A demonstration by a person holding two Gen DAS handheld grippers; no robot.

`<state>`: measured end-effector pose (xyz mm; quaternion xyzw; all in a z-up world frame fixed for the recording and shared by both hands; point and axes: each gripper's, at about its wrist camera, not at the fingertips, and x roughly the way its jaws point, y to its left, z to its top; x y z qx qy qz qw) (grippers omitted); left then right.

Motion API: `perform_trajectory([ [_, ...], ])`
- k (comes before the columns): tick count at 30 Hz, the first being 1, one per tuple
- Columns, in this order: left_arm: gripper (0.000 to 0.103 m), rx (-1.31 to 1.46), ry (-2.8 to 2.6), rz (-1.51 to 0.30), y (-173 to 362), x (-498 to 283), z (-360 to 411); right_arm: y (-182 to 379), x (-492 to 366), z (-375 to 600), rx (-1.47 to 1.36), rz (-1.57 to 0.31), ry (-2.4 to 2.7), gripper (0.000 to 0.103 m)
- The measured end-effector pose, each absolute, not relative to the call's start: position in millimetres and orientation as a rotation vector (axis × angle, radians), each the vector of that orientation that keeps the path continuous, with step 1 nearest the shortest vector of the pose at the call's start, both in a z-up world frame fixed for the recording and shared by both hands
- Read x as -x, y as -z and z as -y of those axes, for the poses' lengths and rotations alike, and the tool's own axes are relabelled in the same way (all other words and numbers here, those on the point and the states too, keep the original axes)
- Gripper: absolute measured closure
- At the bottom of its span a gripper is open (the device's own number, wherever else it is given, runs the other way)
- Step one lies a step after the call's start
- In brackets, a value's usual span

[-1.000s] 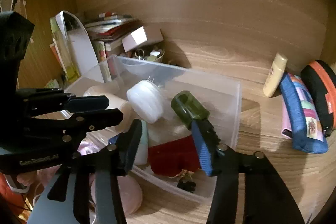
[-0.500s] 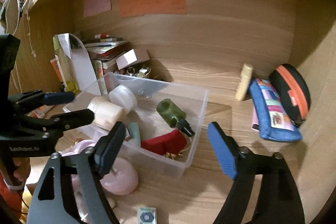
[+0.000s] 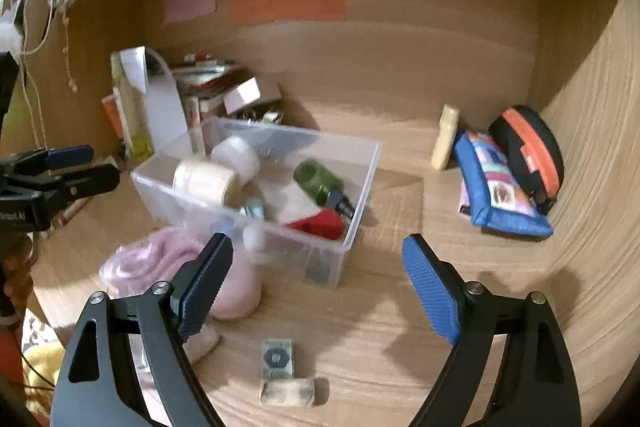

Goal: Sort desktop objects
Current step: 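Reach the right tool to the pink round case while the left tool reaches the pink rope bag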

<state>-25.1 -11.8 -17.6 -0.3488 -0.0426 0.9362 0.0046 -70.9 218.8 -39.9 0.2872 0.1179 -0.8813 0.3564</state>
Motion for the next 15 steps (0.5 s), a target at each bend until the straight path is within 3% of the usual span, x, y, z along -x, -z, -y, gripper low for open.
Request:
perform_trajectory([
  [15, 0.007, 1.232, -2.852, 0.182, 56, 9, 21, 101, 66, -165, -0.944, -0.387, 2.03, 0.02],
])
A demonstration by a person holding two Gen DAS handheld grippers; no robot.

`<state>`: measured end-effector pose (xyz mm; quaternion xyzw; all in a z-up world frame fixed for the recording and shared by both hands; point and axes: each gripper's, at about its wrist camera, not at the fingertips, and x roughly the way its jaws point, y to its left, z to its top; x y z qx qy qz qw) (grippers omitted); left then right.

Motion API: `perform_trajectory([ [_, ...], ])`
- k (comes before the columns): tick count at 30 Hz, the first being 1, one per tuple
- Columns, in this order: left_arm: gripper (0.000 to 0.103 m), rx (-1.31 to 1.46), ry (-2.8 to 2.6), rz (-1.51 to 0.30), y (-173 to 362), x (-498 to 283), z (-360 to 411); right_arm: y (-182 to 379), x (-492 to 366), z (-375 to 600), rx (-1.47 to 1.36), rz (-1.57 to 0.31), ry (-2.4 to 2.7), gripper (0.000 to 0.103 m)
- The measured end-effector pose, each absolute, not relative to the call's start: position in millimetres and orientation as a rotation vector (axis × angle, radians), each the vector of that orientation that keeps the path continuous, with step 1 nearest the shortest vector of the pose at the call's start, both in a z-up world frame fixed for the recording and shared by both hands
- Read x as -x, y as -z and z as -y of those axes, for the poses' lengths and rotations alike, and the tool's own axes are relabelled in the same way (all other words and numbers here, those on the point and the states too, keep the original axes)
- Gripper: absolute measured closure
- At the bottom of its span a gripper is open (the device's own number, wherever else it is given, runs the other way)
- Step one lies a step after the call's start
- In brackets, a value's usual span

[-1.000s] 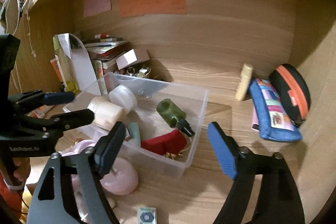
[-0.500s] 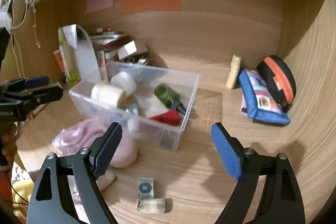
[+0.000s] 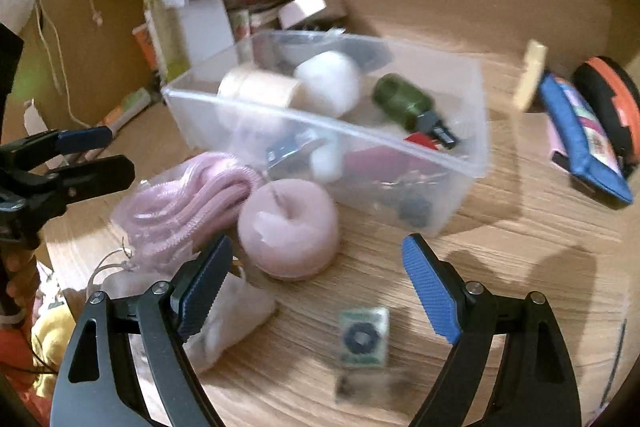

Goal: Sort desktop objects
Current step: 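Reach the right tool to the pink round case while the left tool reaches the pink rope bag, then grasp the clear bag of pink rope with the left tool while the right tool grasps the pink case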

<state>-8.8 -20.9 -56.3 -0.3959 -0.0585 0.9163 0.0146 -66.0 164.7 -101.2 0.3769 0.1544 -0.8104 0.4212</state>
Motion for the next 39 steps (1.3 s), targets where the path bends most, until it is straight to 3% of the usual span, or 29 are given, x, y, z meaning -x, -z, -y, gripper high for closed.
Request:
perform_trajectory([
  [3, 0.007, 1.246, -2.837, 0.196, 60, 9, 23, 107, 69, -152, -0.972, -0.407, 2.004, 0.022],
  [9, 0.007, 1.276, -2.787, 0.206, 68, 14, 20, 121, 71, -136, -1.022, -0.464, 1.96, 0.042],
  [33, 0.007, 1.513, -2.497, 0.176, 108, 69, -15, 113, 81, -187, -0.988, -0.398, 2.031, 0.043],
  [35, 0.009, 1.511, -2.528, 0.121, 109, 74, -20, 111, 81, -187, -0.977, -0.392, 2.026, 0.043],
  [37, 0.023, 1.497, -2.566, 0.018, 110, 74, -30, 108, 80, -186, -0.97, -0.386, 2.023, 0.043],
  [39, 0.03, 1.481, -2.605, -0.061, 111, 71, -36, 106, 79, -186, -0.965, -0.383, 2.024, 0.043],
])
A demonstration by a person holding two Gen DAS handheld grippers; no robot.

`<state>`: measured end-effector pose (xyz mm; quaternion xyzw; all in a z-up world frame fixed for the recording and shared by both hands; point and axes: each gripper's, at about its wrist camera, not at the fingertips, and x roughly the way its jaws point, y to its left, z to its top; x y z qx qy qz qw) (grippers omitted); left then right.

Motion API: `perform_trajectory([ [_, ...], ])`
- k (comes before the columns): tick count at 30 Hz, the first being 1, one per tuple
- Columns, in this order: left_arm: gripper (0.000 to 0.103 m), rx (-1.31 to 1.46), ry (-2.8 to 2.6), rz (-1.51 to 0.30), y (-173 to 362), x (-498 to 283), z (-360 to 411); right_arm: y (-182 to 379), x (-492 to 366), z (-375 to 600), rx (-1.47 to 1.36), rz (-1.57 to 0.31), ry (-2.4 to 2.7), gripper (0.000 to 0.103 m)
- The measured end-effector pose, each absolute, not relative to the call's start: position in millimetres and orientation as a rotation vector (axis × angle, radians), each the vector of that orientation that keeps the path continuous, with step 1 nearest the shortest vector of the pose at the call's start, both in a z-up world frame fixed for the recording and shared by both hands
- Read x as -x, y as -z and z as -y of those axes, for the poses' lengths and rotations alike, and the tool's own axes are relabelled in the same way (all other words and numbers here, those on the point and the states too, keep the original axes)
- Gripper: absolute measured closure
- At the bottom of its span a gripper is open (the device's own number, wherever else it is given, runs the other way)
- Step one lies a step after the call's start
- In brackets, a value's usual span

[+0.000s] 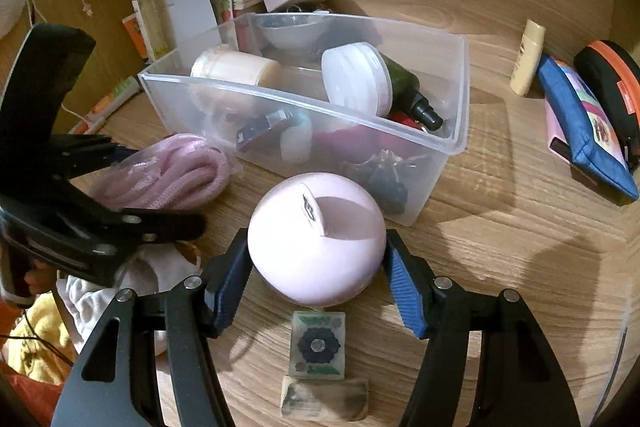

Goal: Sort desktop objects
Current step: 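Grasp the clear bag of pink rope with the left tool while the right tool grasps the pink case, then lift the pink rope bag with the left tool while the right tool lifts the pink case toward the bin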

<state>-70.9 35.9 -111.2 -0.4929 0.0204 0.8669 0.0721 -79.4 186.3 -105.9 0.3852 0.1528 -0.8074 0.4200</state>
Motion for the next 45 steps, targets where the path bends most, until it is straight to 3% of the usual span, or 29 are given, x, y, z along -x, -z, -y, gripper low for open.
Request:
perform_trajectory([
  [4, 0.037, 1.454, -2.607, -0.015, 108, 67, -25, 99, 80, -192, -0.954, -0.362, 2.037, 0.043],
  [19, 0.037, 1.189, -2.721, 0.155, 51, 23, 2, 68, 80, -203, -0.884, -0.266, 2.073, 0.043],
  [28, 0.036, 1.383, -2.688, 0.075, 94, 38, 11, 71, 78, -201, -0.903, -0.26, 2.058, 0.043],
  [33, 0.036, 1.415, -2.644, 0.178, 100, 32, 28, 77, 79, -201, -0.926, -0.265, 2.046, 0.042],
  [38, 0.033, 1.355, -2.691, 0.138, 78, 6, 39, 77, 82, -200, -0.93, -0.254, 2.039, 0.042],
  [41, 0.023, 1.362, -2.743, 0.112, 71, -5, 48, 78, 83, -197, -0.932, -0.25, 2.031, 0.042],
  [45, 0.022, 1.372, -2.787, 0.072, 63, -12, 53, 80, 82, -193, -0.936, -0.243, 2.022, 0.042],
])
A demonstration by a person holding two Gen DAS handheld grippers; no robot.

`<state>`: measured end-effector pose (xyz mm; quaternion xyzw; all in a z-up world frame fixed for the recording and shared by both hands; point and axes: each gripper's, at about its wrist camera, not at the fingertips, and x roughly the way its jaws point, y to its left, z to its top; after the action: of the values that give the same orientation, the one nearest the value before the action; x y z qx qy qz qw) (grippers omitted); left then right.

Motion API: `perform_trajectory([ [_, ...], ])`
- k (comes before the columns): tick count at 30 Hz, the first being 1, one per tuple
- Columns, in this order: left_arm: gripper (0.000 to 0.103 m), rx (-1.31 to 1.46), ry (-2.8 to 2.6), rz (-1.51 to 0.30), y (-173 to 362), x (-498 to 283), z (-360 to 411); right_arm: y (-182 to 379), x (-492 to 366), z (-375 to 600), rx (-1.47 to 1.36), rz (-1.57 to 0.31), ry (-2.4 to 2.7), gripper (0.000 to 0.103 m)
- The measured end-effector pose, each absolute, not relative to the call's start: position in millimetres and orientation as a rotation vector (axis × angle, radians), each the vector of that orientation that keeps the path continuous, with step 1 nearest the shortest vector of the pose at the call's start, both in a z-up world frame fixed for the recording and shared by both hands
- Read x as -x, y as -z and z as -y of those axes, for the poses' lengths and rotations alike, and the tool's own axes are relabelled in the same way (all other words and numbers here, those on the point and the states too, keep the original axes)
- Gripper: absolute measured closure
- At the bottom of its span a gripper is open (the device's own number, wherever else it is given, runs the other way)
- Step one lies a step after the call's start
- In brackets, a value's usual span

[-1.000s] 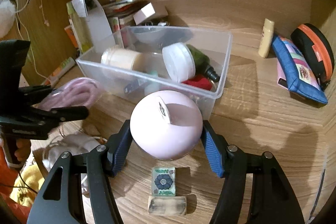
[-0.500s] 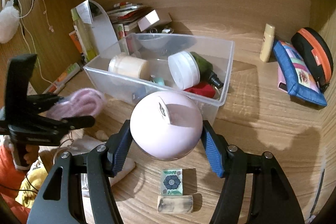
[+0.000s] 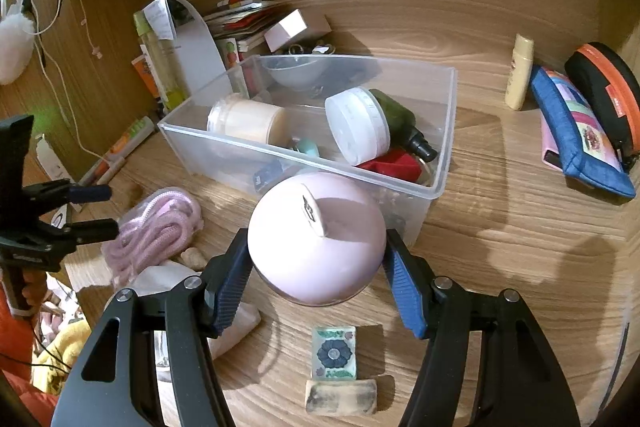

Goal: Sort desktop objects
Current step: 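Lift the pink rope bag with the left tool while the right tool lifts the pink case toward the bin, then open the left tool to drop the rope bag into the bin while the right tool lowers the pink case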

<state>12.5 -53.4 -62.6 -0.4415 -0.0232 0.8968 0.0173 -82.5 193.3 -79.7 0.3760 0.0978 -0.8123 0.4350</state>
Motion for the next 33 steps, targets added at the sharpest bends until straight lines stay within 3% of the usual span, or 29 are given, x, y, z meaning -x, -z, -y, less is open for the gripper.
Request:
perform_trajectory([
  [4, 0.02, 1.343, -2.767, 0.098, 58, -5, 52, 80, 80, -192, -0.935, -0.234, 2.019, 0.042],
  [7, 0.01, 1.342, -2.72, 0.086, 66, 8, 41, 78, 79, -192, -0.932, -0.231, 2.023, 0.042],
  [15, 0.01, 1.519, -2.647, -0.058, 114, 44, 17, 74, 72, -196, -0.919, -0.257, 2.039, 0.042],
  [17, 0.021, 1.507, -2.663, -0.078, 115, 45, 13, 74, 73, -196, -0.921, -0.259, 2.044, 0.042],
  [18, 0.035, 1.489, -2.663, -0.086, 113, 45, 10, 74, 74, -195, -0.923, -0.257, 2.047, 0.042],
  [19, 0.041, 1.481, -2.673, -0.105, 112, 44, 8, 74, 76, -195, -0.924, -0.251, 2.049, 0.042],
  [25, 0.046, 1.419, -2.729, -0.013, 103, 38, 17, 62, 81, -192, -0.891, -0.221, 2.051, 0.043],
  [33, 0.049, 1.153, -2.823, 0.161, 45, 24, 29, 43, 79, -177, -0.817, -0.257, 2.049, 0.043],
])
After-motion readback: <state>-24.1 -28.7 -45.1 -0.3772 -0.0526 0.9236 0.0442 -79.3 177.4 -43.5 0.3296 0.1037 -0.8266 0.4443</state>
